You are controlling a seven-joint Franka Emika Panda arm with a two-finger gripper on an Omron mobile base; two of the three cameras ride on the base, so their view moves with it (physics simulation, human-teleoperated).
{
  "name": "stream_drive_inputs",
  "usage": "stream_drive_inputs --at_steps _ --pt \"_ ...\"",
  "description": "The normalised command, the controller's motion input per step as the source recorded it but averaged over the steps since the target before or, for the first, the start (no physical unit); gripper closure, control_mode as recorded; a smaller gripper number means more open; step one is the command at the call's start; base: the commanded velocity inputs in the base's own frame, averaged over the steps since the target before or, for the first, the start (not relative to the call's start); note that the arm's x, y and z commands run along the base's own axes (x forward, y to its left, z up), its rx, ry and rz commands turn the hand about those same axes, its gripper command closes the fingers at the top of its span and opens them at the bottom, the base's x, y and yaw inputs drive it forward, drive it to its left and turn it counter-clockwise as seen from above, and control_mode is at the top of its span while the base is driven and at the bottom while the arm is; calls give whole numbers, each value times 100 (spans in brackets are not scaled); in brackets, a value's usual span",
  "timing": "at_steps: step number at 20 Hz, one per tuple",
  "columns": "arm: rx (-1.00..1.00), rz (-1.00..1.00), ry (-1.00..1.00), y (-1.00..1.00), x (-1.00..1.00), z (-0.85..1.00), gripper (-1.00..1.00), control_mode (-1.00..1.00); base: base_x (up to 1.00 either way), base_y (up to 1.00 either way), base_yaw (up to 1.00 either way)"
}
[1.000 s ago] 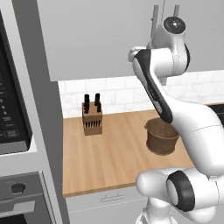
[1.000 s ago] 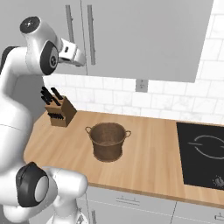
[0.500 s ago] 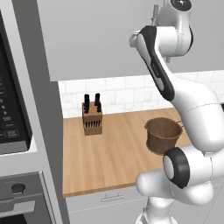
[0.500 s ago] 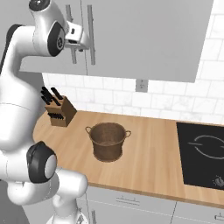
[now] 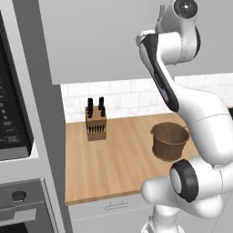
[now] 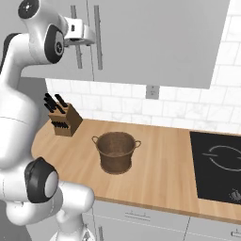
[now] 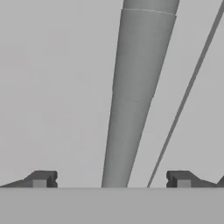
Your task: Open the cabinet, pick up the bread from the cabinet and place it in the basket. Then move the basket to the dining counter.
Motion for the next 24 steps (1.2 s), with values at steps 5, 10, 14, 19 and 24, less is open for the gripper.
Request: stream_drive_inputs --at_steps 5,10,14,19,24 --pt "3 0 -7 -17 18 0 -100 -100 0 0 0" --pt "1 1 0 4 51 0 -100 -100 0 0 0" --pt "0 0 0 31 39 0 -100 -100 0 0 0" --pt "0 0 0 20 39 0 100 -100 0 0 0" --pt "0 0 0 11 33 0 100 -100 0 0 0"
